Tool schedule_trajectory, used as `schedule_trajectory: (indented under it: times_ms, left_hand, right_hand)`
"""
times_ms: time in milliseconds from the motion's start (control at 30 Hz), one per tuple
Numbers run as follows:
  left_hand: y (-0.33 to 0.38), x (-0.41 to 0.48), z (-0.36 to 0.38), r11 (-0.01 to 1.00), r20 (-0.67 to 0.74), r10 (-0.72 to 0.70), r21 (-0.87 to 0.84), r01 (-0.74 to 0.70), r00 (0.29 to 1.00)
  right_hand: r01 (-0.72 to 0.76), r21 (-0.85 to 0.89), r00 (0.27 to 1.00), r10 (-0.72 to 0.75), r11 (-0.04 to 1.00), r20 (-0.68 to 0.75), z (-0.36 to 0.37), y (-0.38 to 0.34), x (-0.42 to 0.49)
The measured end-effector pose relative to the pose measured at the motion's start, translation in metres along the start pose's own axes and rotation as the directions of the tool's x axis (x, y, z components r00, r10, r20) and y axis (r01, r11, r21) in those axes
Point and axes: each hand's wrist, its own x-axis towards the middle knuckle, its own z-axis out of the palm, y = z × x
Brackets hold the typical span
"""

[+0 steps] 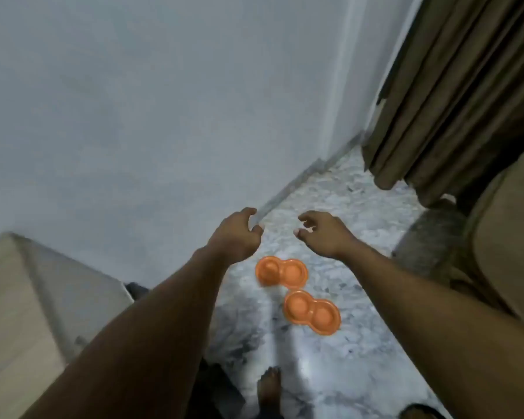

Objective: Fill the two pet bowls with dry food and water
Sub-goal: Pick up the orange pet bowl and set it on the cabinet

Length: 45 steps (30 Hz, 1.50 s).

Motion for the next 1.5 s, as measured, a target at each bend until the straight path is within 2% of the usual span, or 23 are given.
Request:
schedule_trajectory:
  times_ms: [67, 167, 233, 333, 433, 600, 700, 767, 900, 1000, 1267, 1400, 1500]
  left_hand:
    - [-0.032, 0.048, 0.058, 0.999, 0.024, -0.009, 0.038, 0.008, 1.000]
    - [-0.105, 0.112, 0.183, 0.995, 0.141, -0.083, 0.074, 0.073, 0.986]
    - [-0.154, 0.151, 0.276, 0.991, 0.204, -0.112, 0.089, 0.096, 0.972]
    - [-0.226, 0.206, 0.417, 0.986, 0.281, -0.161, 0.097, 0.139, 0.946]
    - [-0.273, 0.240, 0.517, 0.977, 0.303, -0.211, 0.079, 0.196, 0.929]
    - [-0.323, 0.268, 0.623, 0.931, 0.287, -0.357, 0.034, 0.363, 0.889]
    - [-0.334, 0.269, 0.651, 0.922, 0.203, -0.379, -0.002, 0.388, 0.903]
    - [-0.336, 0.270, 0.657, 0.904, 0.200, -0.407, -0.054, 0.425, 0.891]
    - [-0.324, 0.258, 0.630, 0.882, 0.178, -0.433, -0.117, 0.456, 0.883]
    - [-0.291, 0.229, 0.574, 0.858, 0.148, -0.462, -0.177, 0.483, 0.875]
    - [-0.121, 0.120, 0.314, 0.839, 0.053, -0.437, -0.337, 0.428, 0.898]
    - [-0.045, 0.048, 0.174, 0.818, -0.083, -0.440, -0.449, 0.360, 0.894]
    - [-0.007, -0.020, 0.088, 0.797, -0.209, -0.449, -0.534, 0.283, 0.869]
  right_hand:
    - [-0.062, 0.022, 0.998, 0.063, 0.998, -0.012, 0.039, 0.054, 0.037]
    - [-0.269, 0.082, 0.963, 0.270, 0.960, -0.009, 0.129, 0.176, 0.088]
    - [-0.411, 0.147, 0.907, 0.420, 0.900, -0.040, 0.194, 0.266, 0.118]
    - [-0.534, 0.167, 0.827, 0.554, 0.829, -0.102, 0.293, 0.391, 0.160]
    - [-0.608, 0.227, 0.748, 0.645, 0.761, -0.157, 0.362, 0.480, 0.182]
    - [-0.686, 0.272, 0.624, 0.738, 0.675, -0.257, 0.434, 0.566, 0.206]
    - [-0.698, 0.253, 0.583, 0.737, 0.670, -0.342, 0.451, 0.588, 0.213]
    - [-0.694, 0.258, 0.572, 0.733, 0.672, -0.368, 0.454, 0.592, 0.217]
    - [-0.666, 0.374, 0.566, 0.764, 0.645, -0.309, 0.426, 0.571, 0.205]
    - [-0.621, 0.367, 0.622, 0.721, 0.692, -0.306, 0.375, 0.529, 0.174]
    - [-0.486, 0.370, 0.704, 0.605, 0.792, -0.372, 0.164, 0.317, 0.051]
    - [-0.333, 0.381, 0.765, 0.483, 0.862, -0.425, 0.069, 0.199, -0.016]
    - [-0.169, 0.377, 0.824, 0.340, 0.911, -0.452, 0.020, 0.127, -0.062]
